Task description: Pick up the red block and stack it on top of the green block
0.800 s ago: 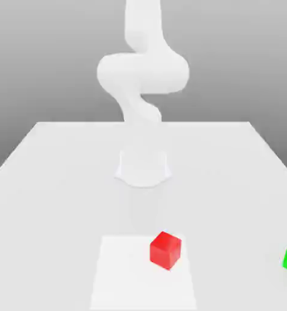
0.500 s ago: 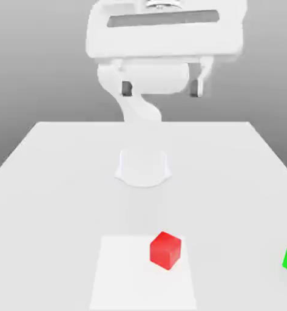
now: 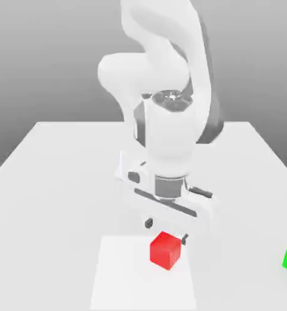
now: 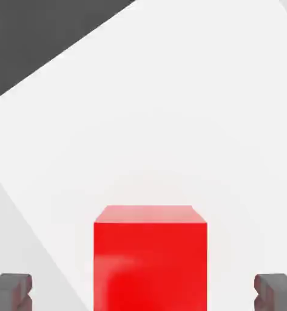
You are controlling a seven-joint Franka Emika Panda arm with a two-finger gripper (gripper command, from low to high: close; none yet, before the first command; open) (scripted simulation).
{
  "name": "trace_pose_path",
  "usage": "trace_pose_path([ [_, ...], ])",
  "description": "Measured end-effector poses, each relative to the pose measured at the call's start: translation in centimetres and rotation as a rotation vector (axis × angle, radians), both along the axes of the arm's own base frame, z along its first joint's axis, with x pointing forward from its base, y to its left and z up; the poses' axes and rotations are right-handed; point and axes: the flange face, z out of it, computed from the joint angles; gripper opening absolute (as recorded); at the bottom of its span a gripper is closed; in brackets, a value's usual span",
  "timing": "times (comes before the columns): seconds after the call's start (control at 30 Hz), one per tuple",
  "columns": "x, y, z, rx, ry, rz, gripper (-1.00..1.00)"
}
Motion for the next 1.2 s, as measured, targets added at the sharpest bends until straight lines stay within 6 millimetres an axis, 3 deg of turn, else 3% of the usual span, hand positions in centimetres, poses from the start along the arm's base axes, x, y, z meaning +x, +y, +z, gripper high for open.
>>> trace_pose_path([
  [0.03,-0.1,0.0,-1.0,0.000,0.001,0.000,0.00],
  [0.07,-0.2,0.0,-1.8,0.000,0.002,0.001,-1.00],
  [0.3,-0.2,0.0,-2.0,-0.001,0.001,0.001,-1.00],
  [0.53,-0.1,0.6,3.7,-0.002,0.001,0.012,-1.00],
  [0.57,0.4,1.9,4.2,-0.001,0.003,0.028,-1.00],
  [0.77,2.4,15.6,6.0,0.000,0.010,0.185,-1.00],
  [0.93,1.0,27.2,7.5,0.000,0.004,0.284,-1.00],
  [1.0,0.7,28.9,6.0,0.000,0.001,0.297,-1.00],
  [1.07,0.5,29.3,3.4,0.000,0.001,0.300,-1.00],
  [1.1,0.4,29.4,2.2,-0.001,0.001,0.302,1.00],
  [1.2,0.4,29.4,2.2,-0.001,0.001,0.302,1.00],
])
